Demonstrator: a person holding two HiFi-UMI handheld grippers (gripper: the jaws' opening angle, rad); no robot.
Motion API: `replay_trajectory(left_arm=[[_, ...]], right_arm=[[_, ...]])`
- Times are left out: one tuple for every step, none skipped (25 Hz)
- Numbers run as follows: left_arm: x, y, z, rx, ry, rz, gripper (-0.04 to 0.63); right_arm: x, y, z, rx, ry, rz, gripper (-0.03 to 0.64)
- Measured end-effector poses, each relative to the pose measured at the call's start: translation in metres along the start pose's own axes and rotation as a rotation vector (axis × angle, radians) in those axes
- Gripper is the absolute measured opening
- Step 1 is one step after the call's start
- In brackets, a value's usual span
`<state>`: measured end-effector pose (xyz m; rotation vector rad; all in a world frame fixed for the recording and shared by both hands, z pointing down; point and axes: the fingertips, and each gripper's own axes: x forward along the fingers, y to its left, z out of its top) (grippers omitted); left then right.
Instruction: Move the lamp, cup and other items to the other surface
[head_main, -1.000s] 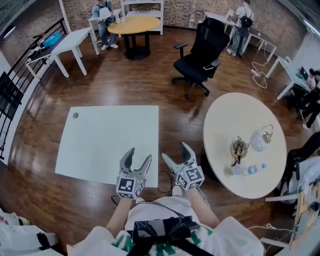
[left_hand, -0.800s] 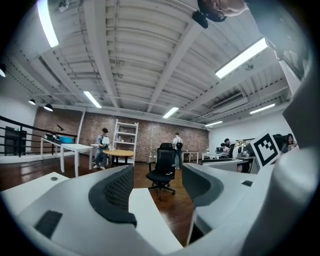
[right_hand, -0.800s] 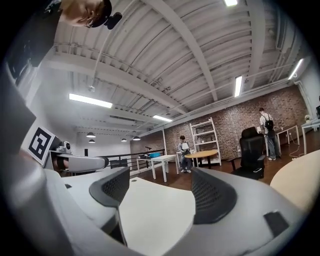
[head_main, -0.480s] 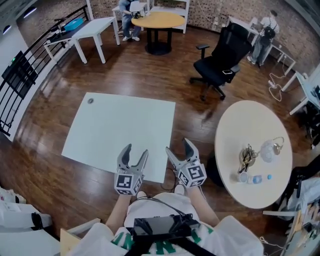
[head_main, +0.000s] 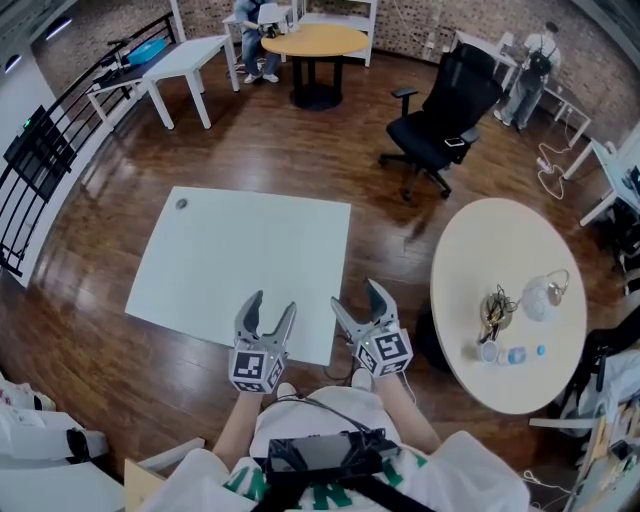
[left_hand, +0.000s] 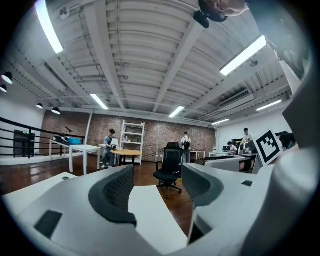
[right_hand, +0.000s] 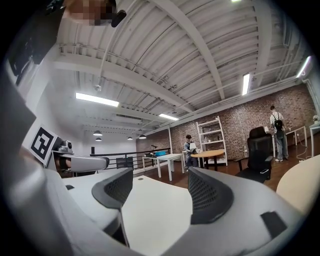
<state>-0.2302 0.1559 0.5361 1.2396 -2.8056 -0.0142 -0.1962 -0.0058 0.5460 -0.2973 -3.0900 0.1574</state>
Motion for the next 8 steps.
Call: replay_trajectory(left_arm=[[-0.0003, -0.0022, 0.0004, 0.001, 0.005, -0.005, 0.287], [-0.0007, -0.004, 0.0009, 0.004, 0.009, -0.01, 0.287], [-0.001, -0.0051, 0.0009, 0.006, 0.011, -0.014, 0.287], [-0.0012, -0.0057, 0.0004, 0.007, 0.012, -0.017, 0.287], [-0.0013, -0.006, -0.0008, 0.007, 0.012, -0.019, 0.287], [-0.0013, -0.0063, -0.0023, 0.007, 0.012, -0.02, 0.287], [-0.0014, -0.0066, -0.0038, 0.007, 0.012, -0.021, 0.287], [-0.0014, -0.007, -0.0051, 0.007, 0.013, -0.022, 0.287]], right_arm=[[-0.0012, 0.0012, 0.0002, 0.006, 0.008, 0.0, 0.365], [-0.002, 0.0033, 0.0014, 0.01, 0.015, 0.001, 0.365], [-0.0024, 0.0055, 0.0028, 0.011, 0.019, 0.003, 0.365], [-0.0023, 0.0077, 0.0034, 0.01, 0.021, 0.008, 0.365], [-0.0021, 0.0091, 0.0026, 0.01, 0.02, 0.012, 0.365], [-0.0019, 0.0091, 0.0007, 0.01, 0.016, 0.013, 0.365], [-0.0016, 0.0085, -0.0016, 0.008, 0.01, 0.013, 0.365], [-0.0014, 0.0078, -0.004, 0.006, 0.004, 0.013, 0.365]])
